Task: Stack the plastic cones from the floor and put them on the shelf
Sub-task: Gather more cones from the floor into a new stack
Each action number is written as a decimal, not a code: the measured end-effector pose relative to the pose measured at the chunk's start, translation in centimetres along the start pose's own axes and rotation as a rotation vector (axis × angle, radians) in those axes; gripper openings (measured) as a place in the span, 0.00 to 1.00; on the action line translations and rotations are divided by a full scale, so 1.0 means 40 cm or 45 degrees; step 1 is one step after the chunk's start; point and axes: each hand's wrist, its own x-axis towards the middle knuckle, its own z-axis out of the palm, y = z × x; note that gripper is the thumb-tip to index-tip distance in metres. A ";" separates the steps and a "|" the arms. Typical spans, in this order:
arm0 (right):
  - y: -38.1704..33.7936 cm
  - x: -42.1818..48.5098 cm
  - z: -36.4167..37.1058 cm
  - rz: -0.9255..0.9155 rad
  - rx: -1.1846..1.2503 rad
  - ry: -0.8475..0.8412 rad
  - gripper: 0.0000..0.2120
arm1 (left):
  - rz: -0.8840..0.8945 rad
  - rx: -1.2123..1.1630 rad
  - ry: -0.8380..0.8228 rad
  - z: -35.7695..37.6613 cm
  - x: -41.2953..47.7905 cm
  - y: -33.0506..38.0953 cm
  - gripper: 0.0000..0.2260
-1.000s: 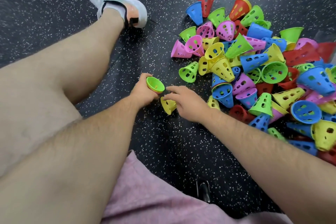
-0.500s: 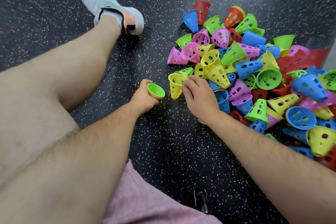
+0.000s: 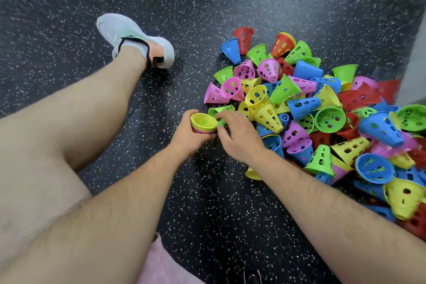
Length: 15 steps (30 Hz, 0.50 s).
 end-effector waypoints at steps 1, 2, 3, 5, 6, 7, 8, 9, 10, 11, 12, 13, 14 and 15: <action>0.010 0.011 -0.001 -0.037 -0.120 -0.012 0.18 | -0.014 -0.005 0.014 0.000 0.005 -0.005 0.39; 0.019 0.022 -0.002 -0.056 -0.245 -0.066 0.20 | -0.030 -0.012 0.020 0.000 0.010 -0.008 0.39; 0.025 0.035 -0.005 -0.065 -0.358 -0.139 0.23 | -0.041 -0.016 0.022 0.000 0.014 -0.011 0.39; 0.038 0.060 -0.005 -0.099 -0.551 -0.261 0.28 | -0.049 -0.013 0.024 0.002 0.020 -0.013 0.38; 0.042 0.070 -0.005 -0.131 -0.623 -0.292 0.28 | -0.051 -0.005 0.027 0.003 0.023 -0.016 0.39; 0.045 0.080 -0.006 -0.160 -0.673 -0.306 0.28 | -0.048 0.009 0.026 0.004 0.024 -0.017 0.39; 0.046 0.088 -0.010 -0.182 -0.704 -0.299 0.26 | -0.049 0.020 0.026 0.005 0.027 -0.020 0.39; 0.046 0.093 -0.015 -0.190 -0.719 -0.286 0.25 | -0.048 0.030 0.026 0.006 0.027 -0.019 0.40; 0.046 0.096 -0.021 -0.199 -0.723 -0.268 0.23 | -0.049 0.035 0.027 0.006 0.028 -0.019 0.40; 0.045 0.097 -0.028 -0.216 -0.723 -0.252 0.21 | -0.051 0.040 0.026 0.006 0.029 -0.019 0.40; 0.047 0.097 -0.035 -0.241 -0.729 -0.246 0.19 | -0.060 0.042 0.023 0.007 0.028 -0.019 0.40; 0.050 0.097 -0.043 -0.257 -0.744 -0.248 0.19 | -0.066 0.042 0.018 0.007 0.027 -0.017 0.40; 0.057 0.096 -0.048 -0.262 -0.758 -0.256 0.19 | -0.075 0.038 0.014 0.008 0.027 -0.018 0.41; 0.063 0.096 -0.054 -0.262 -0.765 -0.256 0.20 | -0.082 0.032 0.009 0.009 0.028 -0.021 0.41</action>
